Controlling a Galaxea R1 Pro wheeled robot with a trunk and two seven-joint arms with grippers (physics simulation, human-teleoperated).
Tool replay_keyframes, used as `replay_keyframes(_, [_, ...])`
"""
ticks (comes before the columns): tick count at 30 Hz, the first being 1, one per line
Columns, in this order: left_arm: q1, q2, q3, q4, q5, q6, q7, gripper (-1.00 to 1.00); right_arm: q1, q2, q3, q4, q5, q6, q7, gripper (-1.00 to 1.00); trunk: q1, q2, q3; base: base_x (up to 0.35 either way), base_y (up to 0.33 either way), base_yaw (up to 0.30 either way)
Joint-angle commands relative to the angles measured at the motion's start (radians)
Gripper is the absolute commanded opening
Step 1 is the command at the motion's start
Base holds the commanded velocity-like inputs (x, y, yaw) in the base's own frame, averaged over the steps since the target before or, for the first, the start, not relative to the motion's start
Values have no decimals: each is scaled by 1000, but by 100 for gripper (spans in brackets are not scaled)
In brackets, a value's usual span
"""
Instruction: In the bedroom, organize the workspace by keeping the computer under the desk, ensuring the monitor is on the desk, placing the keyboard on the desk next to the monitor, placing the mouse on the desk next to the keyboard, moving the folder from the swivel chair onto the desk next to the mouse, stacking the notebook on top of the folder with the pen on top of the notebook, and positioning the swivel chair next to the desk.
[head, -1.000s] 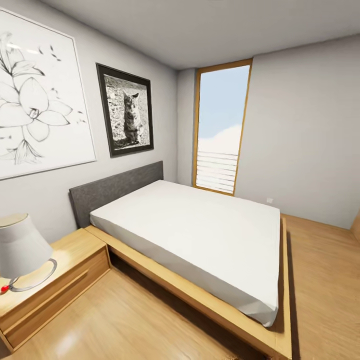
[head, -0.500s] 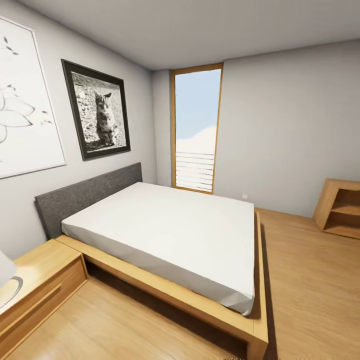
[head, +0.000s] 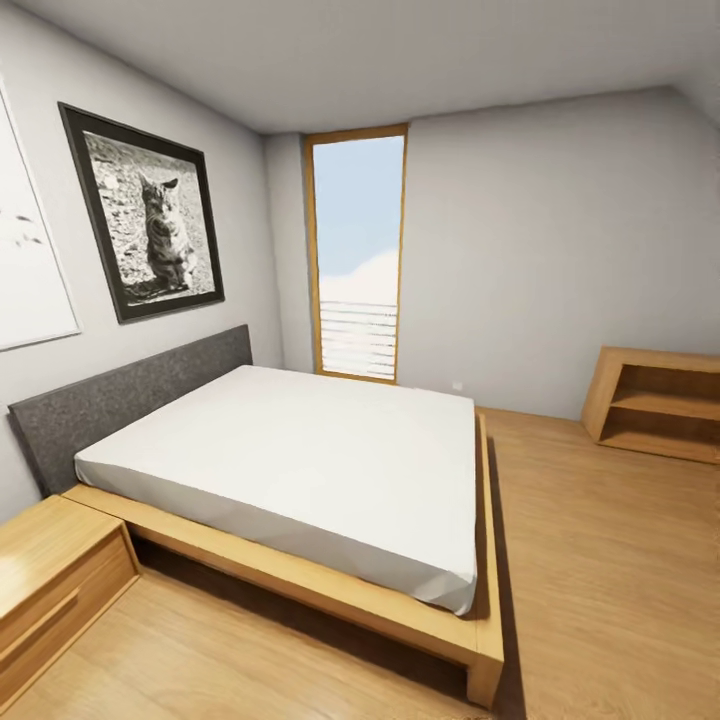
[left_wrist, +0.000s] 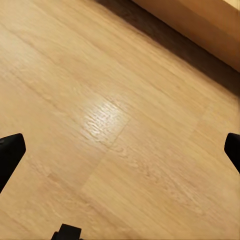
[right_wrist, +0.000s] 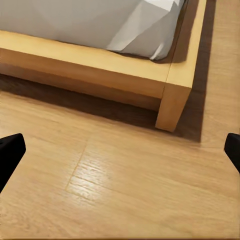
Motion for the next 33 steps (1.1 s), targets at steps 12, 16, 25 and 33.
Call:
replay_keyframes(12, [-1, 0, 2, 0, 1, -3, 0, 100, -1, 4, -3, -6, -8, 0, -3, 100, 0, -1, -6, 0, 0, -17])
replay_keyframes(16, [-1, 0, 1, 0, 2, -3, 0, 100, -1, -1, -5, -9, -7, 1, -3, 100, 0, -1, -12, -31, 57, -72])
replay_keyframes(25, [-1, 1, 1, 0, 3, -3, 0, 100, -1, -8, -6, -11, -6, -4, -2, 100, 0, -1, -24, -37, 171, -176])
replay_keyframes(33, [-1, 1, 2, 0, 3, -4, 2, 100, -1, -16, -6, -11, -4, -8, 0, 100, 0, -1, -25, -1, 10, -290])
